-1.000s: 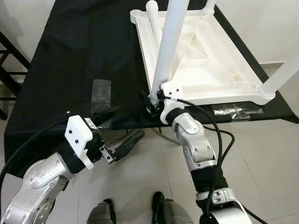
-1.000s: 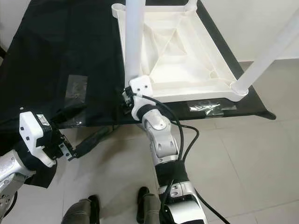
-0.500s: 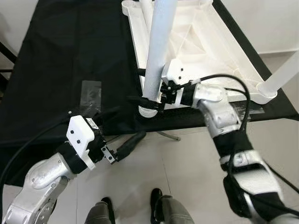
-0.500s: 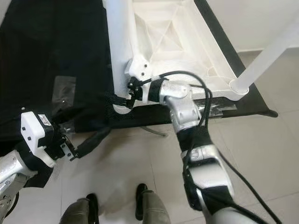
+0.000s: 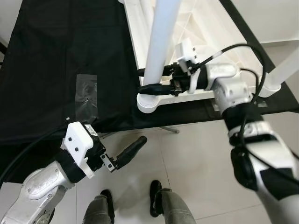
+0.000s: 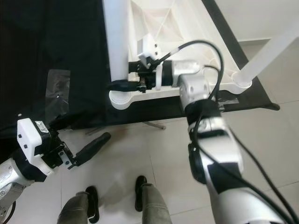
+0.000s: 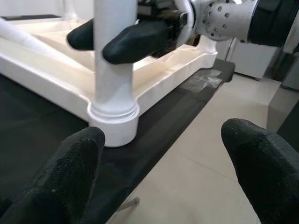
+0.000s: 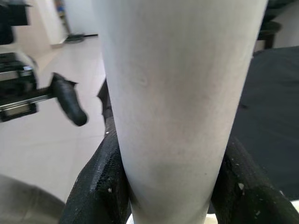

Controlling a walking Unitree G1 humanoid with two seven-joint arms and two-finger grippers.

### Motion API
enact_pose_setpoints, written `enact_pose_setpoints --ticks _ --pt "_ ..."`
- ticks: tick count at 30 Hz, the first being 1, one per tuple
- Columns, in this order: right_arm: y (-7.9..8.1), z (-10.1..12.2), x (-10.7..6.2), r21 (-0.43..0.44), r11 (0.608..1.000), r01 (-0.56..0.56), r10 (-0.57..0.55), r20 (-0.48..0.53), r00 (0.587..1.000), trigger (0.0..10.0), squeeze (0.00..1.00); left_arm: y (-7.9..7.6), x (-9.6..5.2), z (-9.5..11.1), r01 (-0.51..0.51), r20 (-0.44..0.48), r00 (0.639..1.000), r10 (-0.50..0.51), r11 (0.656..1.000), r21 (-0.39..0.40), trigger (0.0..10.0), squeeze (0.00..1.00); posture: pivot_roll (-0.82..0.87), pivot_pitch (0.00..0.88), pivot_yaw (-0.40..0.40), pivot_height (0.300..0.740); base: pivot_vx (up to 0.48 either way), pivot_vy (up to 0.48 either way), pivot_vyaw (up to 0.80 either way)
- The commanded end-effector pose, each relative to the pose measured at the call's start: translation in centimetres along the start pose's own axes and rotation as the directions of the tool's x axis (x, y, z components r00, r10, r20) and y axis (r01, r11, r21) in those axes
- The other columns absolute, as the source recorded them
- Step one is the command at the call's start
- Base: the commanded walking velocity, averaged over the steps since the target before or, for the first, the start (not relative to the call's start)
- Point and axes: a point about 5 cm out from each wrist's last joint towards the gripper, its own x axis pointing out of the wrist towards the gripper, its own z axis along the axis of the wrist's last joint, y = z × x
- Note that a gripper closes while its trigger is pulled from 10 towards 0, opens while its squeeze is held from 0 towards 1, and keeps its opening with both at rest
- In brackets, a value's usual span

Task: Building children table

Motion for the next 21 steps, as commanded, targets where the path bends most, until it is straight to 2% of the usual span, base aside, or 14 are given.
enact_pose_setpoints --ticks 1,4,8,9,10,11,12,13,14,15,17,18,19,21 --pt "0.2 -0.3 0.0 0.015 0.998 -0.067 0.067 -0.001 0.998 0.0 0.0 -0.4 -0.3 0.2 0.017 -0.014 1.0 -0.017 1.0 -0.001 10.0 0.0 0.16 0.409 -0.091 0.74 0.0 0.0 0.0" --pt "0.2 -0.2 0.0 0.006 0.998 -0.065 0.065 -0.004 0.998 0.0 0.0 -0.3 -0.3 0.2 0.016 -0.015 1.0 -0.016 1.0 0.0 10.0 0.0 0.15 0.405 -0.092 0.74 0.0 0.0 0.0" --pt "0.1 -0.9 0.1 -0.039 0.999 0.021 -0.022 -0.033 0.999 0.0 0.0 -0.3 -0.1 0.2 0.016 -0.01 1.0 -0.016 1.0 0.004 10.0 0.0 0.13 0.392 -0.099 0.74 0.0 0.0 0.0" --pt "0.4 -2.0 0.5 -0.029 0.993 0.113 -0.115 -0.05 0.992 0.0 0.0 -0.3 0.0 0.2 0.016 -0.005 1.0 -0.016 1.0 0.005 10.0 0.0 0.11 0.38 -0.109 0.74 0.0 0.0 0.0" --pt "0.4 -2.0 0.5 -0.029 0.993 0.113 -0.115 -0.05 0.992 0.0 0.0 -0.3 0.0 0.2 0.016 -0.005 1.0 -0.016 1.0 0.005 10.0 0.0 0.11 0.38 -0.109 0.74 0.0 0.0 0.0" --pt "0.8 -3.1 1.2 -0.02 0.979 0.203 -0.204 -0.068 0.977 0.0 0.0 -0.2 0.1 0.1 0.015 0.0 1.0 -0.015 1.0 0.005 10.0 0.0 0.1 0.374 -0.113 0.74 0.0 0.0 0.0" --pt "1.5 -4.9 2.2 0.032 0.936 0.35 -0.344 -0.108 0.933 0.0 0.0 -0.2 0.2 0.0 0.016 0.001 1.0 -0.016 1.0 0.006 10.0 0.0 0.1 0.37 -0.113 0.74 0.0 0.0 0.0" --pt "3.0 -7.3 4.0 0.107 0.764 0.636 -0.619 -0.156 0.77 0.0 0.0 -0.2 0.2 0.0 0.017 0.005 1.0 -0.017 1.0 0.003 10.0 0.0 0.09 0.369 -0.11 0.74 0.0 0.0 0.0" --pt "4.7 -8.8 4.6 0.16 0.586 0.794 -0.763 -0.221 0.608 0.0 0.0 -0.1 0.3 0.0 0.018 0.008 1.0 -0.018 1.0 0.002 10.0 0.0 0.09 0.37 -0.106 0.74 0.0 0.0 0.0" --pt "6.0 -9.7 4.6 0.183 0.452 0.873 -0.829 -0.276 0.487 0.0 0.0 -0.1 0.3 0.0 0.018 0.009 1.0 -0.018 1.0 0.001 10.0 0.0 0.09 0.37 -0.106 0.74 0.0 0.0 0.0" --pt "6.0 -9.7 4.6 0.183 0.452 0.873 -0.829 -0.276 0.487 0.0 0.0 -0.1 0.3 0.0 0.018 0.009 1.0 -0.018 1.0 0.001 10.0 0.0 0.09 0.37 -0.106 0.74 0.0 0.0 0.0" --pt "7.2 -10.1 5.2 0.19 0.393 0.9 -0.856 -0.28 0.434 0.0 0.0 -0.1 0.3 0.0 0.022 0.011 1.0 -0.022 1.0 -0.002 10.0 0.0 0.08 0.36 -0.093 0.74 0.0 0.0 0.0" --pt "7.2 -10.1 5.2 0.19 0.393 0.9 -0.856 -0.28 0.434 0.0 0.0 -0.1 0.3 0.0 0.022 0.011 1.0 -0.022 1.0 -0.002 10.0 0.0 0.08 0.36 -0.093 0.74 0.0 0.0 0.0" --pt "7.7 -9.4 7.7 0.175 0.44 0.881 -0.859 -0.204 0.469 0.0 0.0 -0.2 0.6 -0.3 0.035 0.016 0.999 -0.035 0.999 -0.01 10.0 0.0 0.08 0.335 -0.085 0.74 0.0 0.0 0.0"
